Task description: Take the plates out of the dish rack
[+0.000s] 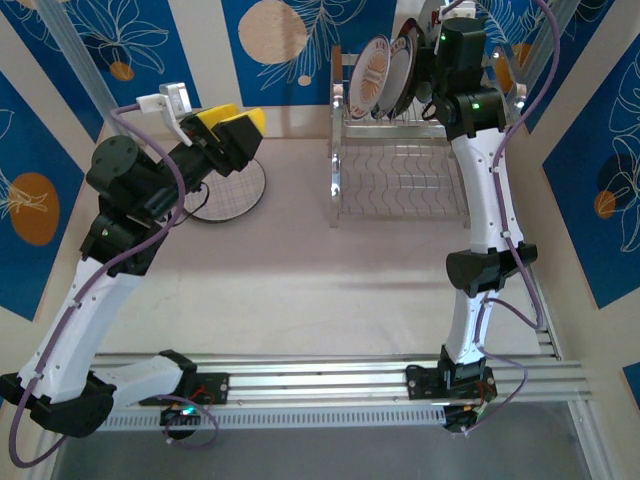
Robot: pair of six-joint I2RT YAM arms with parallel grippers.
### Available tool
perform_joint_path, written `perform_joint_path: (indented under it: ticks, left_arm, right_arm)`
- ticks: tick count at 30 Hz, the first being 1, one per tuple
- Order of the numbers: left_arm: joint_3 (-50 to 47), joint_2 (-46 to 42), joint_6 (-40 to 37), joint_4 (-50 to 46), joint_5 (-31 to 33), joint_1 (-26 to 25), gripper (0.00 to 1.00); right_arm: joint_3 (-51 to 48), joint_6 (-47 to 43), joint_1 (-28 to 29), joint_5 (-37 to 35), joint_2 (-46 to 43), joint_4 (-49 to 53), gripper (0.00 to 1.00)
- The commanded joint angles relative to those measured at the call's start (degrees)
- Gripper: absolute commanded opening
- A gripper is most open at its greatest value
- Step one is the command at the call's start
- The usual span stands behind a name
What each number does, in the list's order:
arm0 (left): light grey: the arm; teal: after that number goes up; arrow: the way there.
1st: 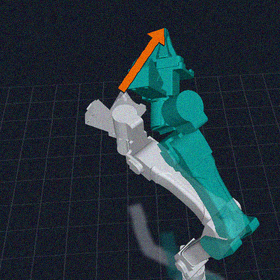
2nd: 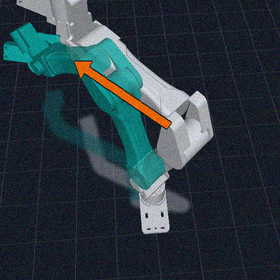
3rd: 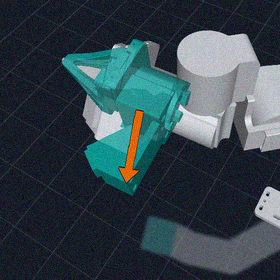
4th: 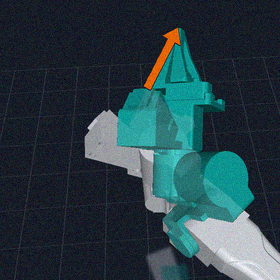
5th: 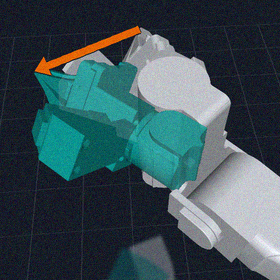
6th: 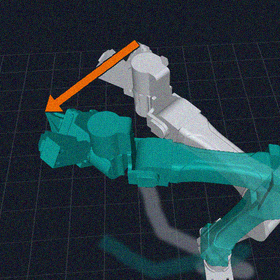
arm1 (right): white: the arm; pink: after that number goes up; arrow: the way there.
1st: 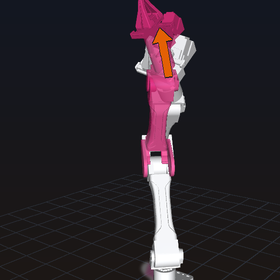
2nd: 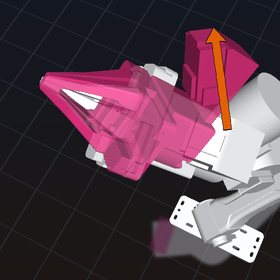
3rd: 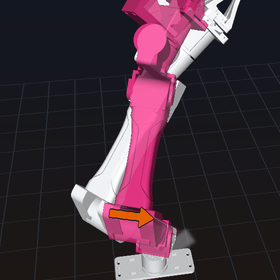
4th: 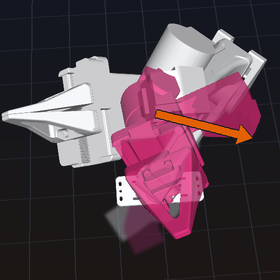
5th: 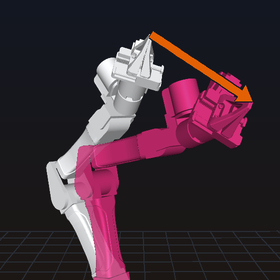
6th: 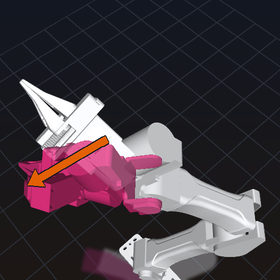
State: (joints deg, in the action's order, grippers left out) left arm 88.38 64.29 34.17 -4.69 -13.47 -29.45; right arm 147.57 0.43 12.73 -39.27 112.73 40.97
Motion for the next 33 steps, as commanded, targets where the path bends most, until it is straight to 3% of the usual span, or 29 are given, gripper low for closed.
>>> perform_joint_path:
  ticks: [1,18,33]
  left_arm:
    - [0.3,-0.18,0.79,3.06,-1.63,-0.58,0.93]
    - [-0.05,1.8,4.88,5.56,-4.89,-0.69,0.94]
    - [0.0,6.87,12.41,8.13,-9.62,-1.64,0.95]
  right_arm:
    - [3.17,-1.3,0.09,-3.17,-3.28,-8.07,0.0]
    - [-1.77,-3.04,-1.29,-5.07,-13.16,-9.38,0.0]
    - [-13.12,6.69,-2.02,-4.0,-27.68,-2.74,0.0]
